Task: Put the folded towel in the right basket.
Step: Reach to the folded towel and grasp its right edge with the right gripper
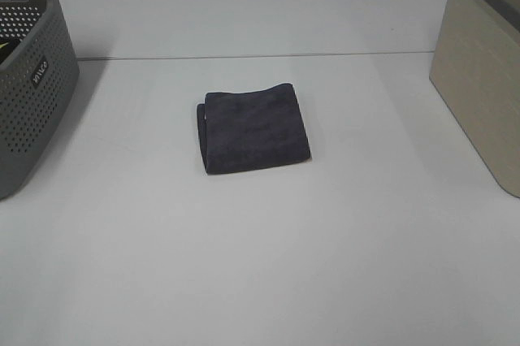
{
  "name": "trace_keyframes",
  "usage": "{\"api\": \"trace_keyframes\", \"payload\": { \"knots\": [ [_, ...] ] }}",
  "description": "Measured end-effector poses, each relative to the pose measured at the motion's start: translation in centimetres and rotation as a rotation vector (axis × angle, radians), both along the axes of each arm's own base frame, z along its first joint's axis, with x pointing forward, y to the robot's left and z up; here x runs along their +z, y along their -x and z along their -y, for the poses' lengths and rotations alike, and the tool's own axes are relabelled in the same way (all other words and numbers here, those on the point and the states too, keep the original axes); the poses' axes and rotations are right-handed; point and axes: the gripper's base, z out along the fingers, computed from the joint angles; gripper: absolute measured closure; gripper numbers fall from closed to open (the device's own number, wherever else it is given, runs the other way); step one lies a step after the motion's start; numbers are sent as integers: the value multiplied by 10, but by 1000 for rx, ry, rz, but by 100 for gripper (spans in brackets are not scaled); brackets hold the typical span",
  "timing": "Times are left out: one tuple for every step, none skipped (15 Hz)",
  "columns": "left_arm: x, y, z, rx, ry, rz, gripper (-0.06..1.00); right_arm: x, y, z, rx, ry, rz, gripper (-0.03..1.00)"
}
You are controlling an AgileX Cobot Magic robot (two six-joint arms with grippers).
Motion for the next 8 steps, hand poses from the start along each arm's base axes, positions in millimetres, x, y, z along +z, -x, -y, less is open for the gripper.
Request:
{"api": "trace_keyframes", "payload": {
  "knots": [
    [0,0,0,0,0,0,-3,0,0,0,0,0,0,23],
    [0,0,0,0,0,0,-3,0,0,0,0,0,0,23],
    [0,0,0,0,0,0,-3,0,0,0,0,0,0,23],
    [0,0,0,0,0,0,-3,0,0,0,0,0,0,23],
    [0,0,0,0,0,0,-3,0,0,0,0,0,0,23],
    [0,0,0,0,0,0,-3,0,0,0,0,0,0,23],
    [0,0,0,0,0,0,-3,0,0,0,0,0,0,23],
    [0,0,0,0,0,0,-3,0,0,0,0,0,0,23]
  ]
}}
